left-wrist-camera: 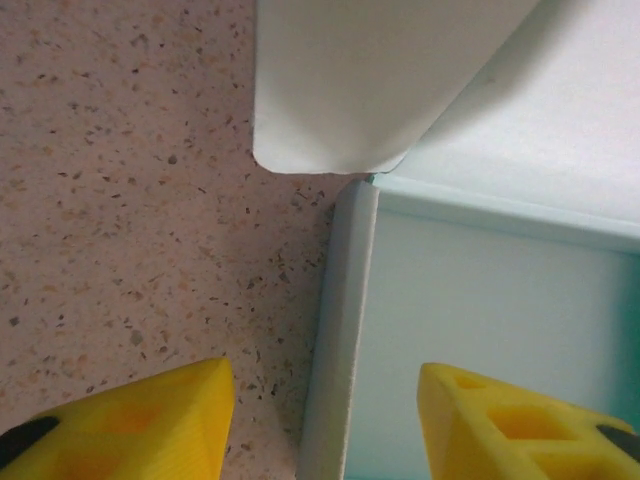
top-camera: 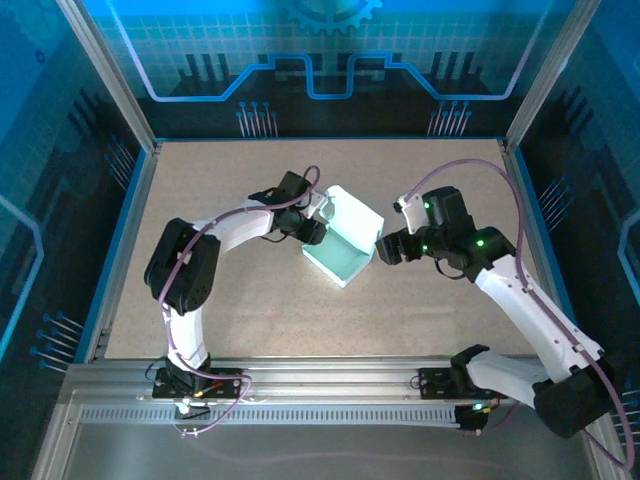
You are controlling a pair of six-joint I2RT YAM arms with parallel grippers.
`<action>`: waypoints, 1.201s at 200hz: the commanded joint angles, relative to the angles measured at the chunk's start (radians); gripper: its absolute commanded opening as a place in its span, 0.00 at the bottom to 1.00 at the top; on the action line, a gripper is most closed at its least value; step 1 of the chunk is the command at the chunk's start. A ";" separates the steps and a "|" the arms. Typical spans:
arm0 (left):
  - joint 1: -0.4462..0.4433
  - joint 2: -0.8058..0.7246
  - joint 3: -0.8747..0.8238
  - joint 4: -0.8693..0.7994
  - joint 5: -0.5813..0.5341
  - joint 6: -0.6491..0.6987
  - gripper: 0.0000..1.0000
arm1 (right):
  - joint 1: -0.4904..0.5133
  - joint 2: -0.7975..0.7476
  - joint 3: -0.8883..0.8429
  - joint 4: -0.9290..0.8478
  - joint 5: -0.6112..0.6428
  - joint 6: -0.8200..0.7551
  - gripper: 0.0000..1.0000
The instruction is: Fold the paper box
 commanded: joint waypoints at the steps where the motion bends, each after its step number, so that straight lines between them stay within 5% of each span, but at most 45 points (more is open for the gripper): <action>1: 0.003 0.030 0.039 -0.017 0.047 -0.004 0.46 | -0.012 -0.017 -0.015 0.088 -0.025 0.043 0.86; 36: 0.002 0.025 0.021 -0.006 0.061 -0.033 0.31 | -0.012 -0.017 -0.014 0.074 -0.005 0.037 0.86; 151: 0.001 -0.046 -0.121 0.075 -0.046 -0.338 0.15 | -0.006 -0.011 -0.040 0.113 0.017 0.076 0.85; 196: -0.013 -0.140 -0.211 0.080 -0.167 -0.493 0.13 | 0.090 0.037 -0.073 0.182 0.224 0.191 0.85; 240: -0.042 -0.195 -0.283 0.026 -0.304 -0.650 0.16 | 0.227 0.135 -0.110 0.283 0.294 0.357 0.78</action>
